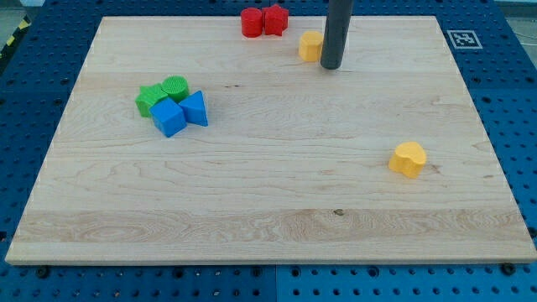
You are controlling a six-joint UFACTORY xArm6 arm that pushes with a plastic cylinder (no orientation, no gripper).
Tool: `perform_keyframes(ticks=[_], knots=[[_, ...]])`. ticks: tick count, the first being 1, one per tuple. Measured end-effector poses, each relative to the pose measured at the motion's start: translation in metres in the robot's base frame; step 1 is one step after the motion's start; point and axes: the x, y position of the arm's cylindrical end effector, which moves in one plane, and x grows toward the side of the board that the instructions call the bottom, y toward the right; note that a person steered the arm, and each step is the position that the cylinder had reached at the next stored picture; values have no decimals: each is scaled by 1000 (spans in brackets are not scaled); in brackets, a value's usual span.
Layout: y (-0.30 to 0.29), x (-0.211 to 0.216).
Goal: Move the yellow hexagon right to the red star
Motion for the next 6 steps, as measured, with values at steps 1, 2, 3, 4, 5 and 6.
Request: perform_keyframes(ticks=[1, 2, 3, 4, 5, 6], knots=[[-13, -4], [-18, -29], [-18, -34], [-18, -34], [-27, -30], [-34, -38]])
